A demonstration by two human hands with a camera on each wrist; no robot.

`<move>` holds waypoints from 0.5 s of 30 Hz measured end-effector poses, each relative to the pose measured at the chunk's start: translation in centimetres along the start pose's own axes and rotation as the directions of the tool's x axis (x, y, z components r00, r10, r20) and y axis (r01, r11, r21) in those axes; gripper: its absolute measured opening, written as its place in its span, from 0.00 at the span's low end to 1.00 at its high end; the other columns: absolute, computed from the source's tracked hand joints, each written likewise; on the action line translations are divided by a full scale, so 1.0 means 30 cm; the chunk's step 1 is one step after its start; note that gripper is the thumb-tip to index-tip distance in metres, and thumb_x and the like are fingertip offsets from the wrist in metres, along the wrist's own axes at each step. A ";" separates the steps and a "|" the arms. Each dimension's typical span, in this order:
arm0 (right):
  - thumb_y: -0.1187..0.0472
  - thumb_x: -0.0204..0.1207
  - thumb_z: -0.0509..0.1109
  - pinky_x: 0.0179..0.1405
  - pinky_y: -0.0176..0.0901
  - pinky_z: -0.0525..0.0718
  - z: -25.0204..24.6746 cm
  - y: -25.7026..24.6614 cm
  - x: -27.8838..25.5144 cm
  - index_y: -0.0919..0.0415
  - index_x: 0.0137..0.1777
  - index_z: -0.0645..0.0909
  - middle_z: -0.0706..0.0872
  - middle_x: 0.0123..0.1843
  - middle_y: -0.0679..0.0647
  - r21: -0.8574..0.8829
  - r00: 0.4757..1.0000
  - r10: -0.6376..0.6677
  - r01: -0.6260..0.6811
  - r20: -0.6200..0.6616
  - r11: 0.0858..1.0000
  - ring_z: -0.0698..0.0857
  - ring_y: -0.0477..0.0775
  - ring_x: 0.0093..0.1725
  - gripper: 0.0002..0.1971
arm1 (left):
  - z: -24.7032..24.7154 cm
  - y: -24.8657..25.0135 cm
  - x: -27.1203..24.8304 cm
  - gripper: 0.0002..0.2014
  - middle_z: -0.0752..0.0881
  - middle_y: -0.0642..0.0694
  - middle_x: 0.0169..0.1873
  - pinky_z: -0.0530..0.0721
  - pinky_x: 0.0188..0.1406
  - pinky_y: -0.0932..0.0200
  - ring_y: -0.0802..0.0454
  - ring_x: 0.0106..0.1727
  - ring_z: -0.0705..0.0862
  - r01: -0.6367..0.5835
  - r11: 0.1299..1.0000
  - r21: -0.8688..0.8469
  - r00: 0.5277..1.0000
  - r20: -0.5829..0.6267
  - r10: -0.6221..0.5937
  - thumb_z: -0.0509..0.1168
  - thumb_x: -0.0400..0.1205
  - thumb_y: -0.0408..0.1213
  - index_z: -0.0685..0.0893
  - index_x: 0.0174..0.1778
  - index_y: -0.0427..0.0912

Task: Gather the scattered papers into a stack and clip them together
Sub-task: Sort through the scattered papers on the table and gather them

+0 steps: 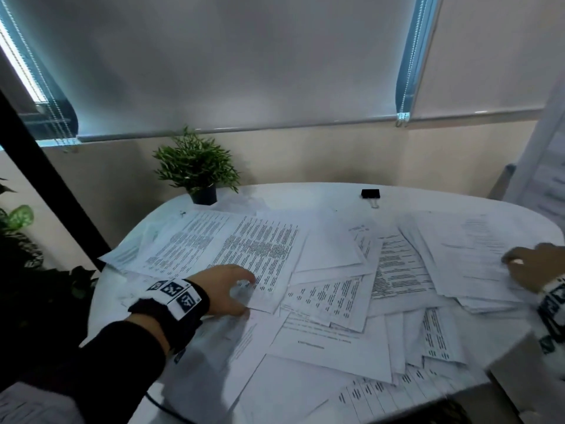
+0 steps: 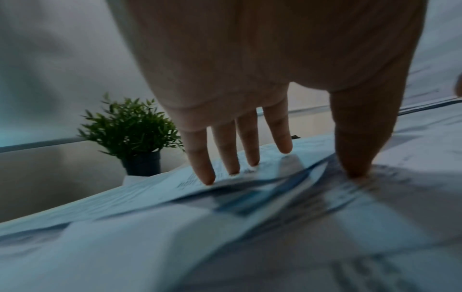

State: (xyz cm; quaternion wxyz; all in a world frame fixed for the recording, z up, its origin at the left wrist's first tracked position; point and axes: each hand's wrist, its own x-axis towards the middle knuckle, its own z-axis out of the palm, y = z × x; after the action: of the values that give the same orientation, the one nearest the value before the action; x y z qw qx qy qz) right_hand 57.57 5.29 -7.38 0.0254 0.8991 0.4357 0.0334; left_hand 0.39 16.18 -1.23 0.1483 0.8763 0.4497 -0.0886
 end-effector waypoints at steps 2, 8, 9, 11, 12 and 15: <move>0.46 0.75 0.59 0.64 0.58 0.76 -0.207 -0.175 -0.186 0.29 0.45 0.74 0.81 0.61 0.55 0.039 0.995 -0.029 0.025 0.093 0.999 0.79 0.65 0.63 0.06 | 0.003 0.013 0.012 0.23 0.80 0.56 0.65 0.79 0.63 0.56 0.53 0.63 0.80 0.028 0.995 0.094 1.000 -0.013 -0.027 0.69 0.74 0.51 0.77 0.66 0.58; 0.53 0.83 0.60 0.54 0.46 0.79 -0.371 -0.572 -0.521 0.47 0.57 0.74 0.84 0.57 0.53 0.671 0.883 -0.419 0.180 0.212 0.720 0.83 0.54 0.53 0.06 | -0.015 0.102 -0.008 0.08 0.85 0.53 0.43 0.73 0.31 0.64 0.53 0.43 0.83 0.016 0.971 0.237 0.963 -0.265 0.049 0.61 0.77 0.50 0.80 0.42 0.50; 0.50 0.83 0.59 0.52 0.48 0.81 -0.387 -0.623 -0.557 0.51 0.59 0.73 0.86 0.55 0.55 0.793 0.877 -0.421 0.080 0.233 0.604 0.84 0.55 0.49 0.09 | -0.022 0.136 -0.020 0.06 0.84 0.53 0.42 0.71 0.29 0.64 0.52 0.41 0.82 -0.030 0.976 0.218 0.945 -0.312 0.099 0.61 0.76 0.47 0.78 0.41 0.49; 0.42 0.80 0.60 0.44 0.50 0.87 -0.422 -0.704 -0.626 0.51 0.62 0.68 0.85 0.54 0.61 0.919 0.836 -0.431 -0.195 0.339 0.344 0.87 0.59 0.45 0.17 | -0.028 0.224 -0.057 0.05 0.83 0.52 0.42 0.76 0.31 0.61 0.50 0.41 0.83 -0.209 0.958 0.196 0.892 -0.364 0.269 0.60 0.73 0.44 0.77 0.41 0.48; 0.39 0.77 0.63 0.41 0.51 0.88 -0.434 -0.732 -0.653 0.50 0.61 0.66 0.84 0.55 0.63 0.922 0.806 -0.452 -0.298 0.382 0.248 0.88 0.63 0.45 0.20 | -0.026 0.276 -0.081 0.06 0.83 0.52 0.42 0.80 0.31 0.60 0.49 0.39 0.83 -0.316 0.923 0.220 0.853 -0.361 0.378 0.59 0.71 0.43 0.77 0.41 0.48; 0.53 0.70 0.77 0.40 0.54 0.86 -0.410 -0.766 -0.698 0.49 0.63 0.62 0.77 0.62 0.65 0.923 0.818 -0.433 -0.303 0.379 0.236 0.85 0.64 0.49 0.29 | -0.002 0.415 -0.149 0.09 0.84 0.55 0.36 0.76 0.18 0.66 0.52 0.28 0.82 -0.539 0.793 0.282 0.711 -0.353 0.609 0.58 0.65 0.46 0.78 0.38 0.50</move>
State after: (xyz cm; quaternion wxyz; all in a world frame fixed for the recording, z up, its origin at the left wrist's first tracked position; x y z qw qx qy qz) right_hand 25.65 3.28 2.36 -0.4039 0.6600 0.3702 -0.5139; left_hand 7.93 5.94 2.34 -0.0034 0.9786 0.1668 0.1203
